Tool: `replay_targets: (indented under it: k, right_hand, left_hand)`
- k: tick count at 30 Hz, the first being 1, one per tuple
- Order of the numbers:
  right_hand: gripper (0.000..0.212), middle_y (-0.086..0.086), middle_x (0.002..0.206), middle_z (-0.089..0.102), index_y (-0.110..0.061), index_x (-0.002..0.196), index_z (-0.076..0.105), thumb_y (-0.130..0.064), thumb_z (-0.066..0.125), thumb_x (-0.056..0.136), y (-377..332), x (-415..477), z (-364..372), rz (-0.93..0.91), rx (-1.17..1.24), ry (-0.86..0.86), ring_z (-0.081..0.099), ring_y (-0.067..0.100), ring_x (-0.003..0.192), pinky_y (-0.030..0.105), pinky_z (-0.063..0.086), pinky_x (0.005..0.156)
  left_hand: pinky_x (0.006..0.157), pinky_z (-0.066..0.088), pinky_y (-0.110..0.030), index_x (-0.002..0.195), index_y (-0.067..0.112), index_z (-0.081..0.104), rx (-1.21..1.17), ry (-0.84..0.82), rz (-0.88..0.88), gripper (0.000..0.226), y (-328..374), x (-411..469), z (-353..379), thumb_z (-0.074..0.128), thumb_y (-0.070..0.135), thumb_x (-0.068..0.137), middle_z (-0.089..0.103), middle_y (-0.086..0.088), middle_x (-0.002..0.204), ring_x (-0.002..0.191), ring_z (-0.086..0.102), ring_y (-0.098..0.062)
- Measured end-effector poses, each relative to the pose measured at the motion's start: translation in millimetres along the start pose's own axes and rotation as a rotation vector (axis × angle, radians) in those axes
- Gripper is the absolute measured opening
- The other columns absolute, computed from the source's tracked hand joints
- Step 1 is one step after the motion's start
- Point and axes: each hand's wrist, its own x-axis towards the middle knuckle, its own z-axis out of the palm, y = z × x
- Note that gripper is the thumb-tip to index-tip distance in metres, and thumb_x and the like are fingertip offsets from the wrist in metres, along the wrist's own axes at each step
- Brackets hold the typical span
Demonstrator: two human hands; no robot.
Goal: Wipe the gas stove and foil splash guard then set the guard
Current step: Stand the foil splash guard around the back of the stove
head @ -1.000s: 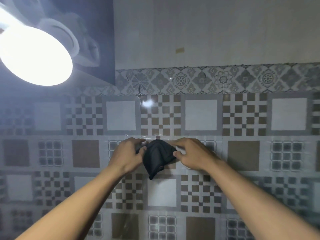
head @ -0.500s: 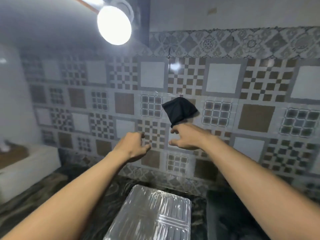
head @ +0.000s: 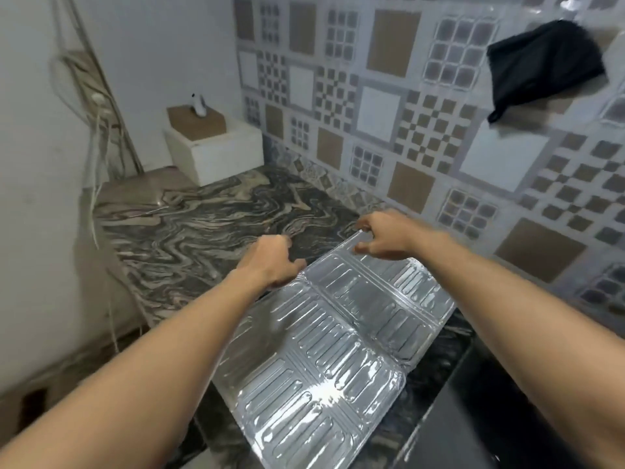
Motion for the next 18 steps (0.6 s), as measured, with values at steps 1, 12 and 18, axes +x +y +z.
replay_targets:
  k: [1,12,18]
  right_hand:
    - [0.066,0.006,0.140,0.058,-0.014,0.139,0.053,-0.051,0.066,0.087,-2,9,12,-0.023,-0.012,-0.028,0.054,0.026,0.127,0.040,0.044,0.106]
    - [0.079,0.012,0.145,0.050,-0.022,0.146,0.042,-0.028,0.079,0.076,-25,111,130,-0.154,-0.074,-0.344,0.054,0.032,0.124,0.036,0.048,0.098]
    - [0.122,0.009,0.164,0.012,-0.041,0.156,0.013,-0.043,0.090,0.062,-26,133,150,-0.179,-0.159,-0.413,0.022,0.035,0.147,0.046,0.038,0.111]
  left_hand:
    - [0.081,0.052,-0.034,0.107,0.011,0.070,0.012,-0.013,-0.024,0.044,-9,-4,11,0.065,0.048,0.085,0.072,-0.011,0.110,0.107,0.066,-0.032]
    - [0.096,0.047,-0.045,0.133,0.010,0.048,0.086,-0.070,-0.250,0.074,-71,-26,101,0.060,0.066,0.085,0.052,-0.011,0.129,0.114,0.052,-0.030]
    - [0.100,0.045,-0.046,0.143,0.011,0.040,0.187,-0.092,-0.279,0.089,-75,-21,119,0.064,0.068,0.079,0.048,-0.011,0.134,0.119,0.047,-0.031]
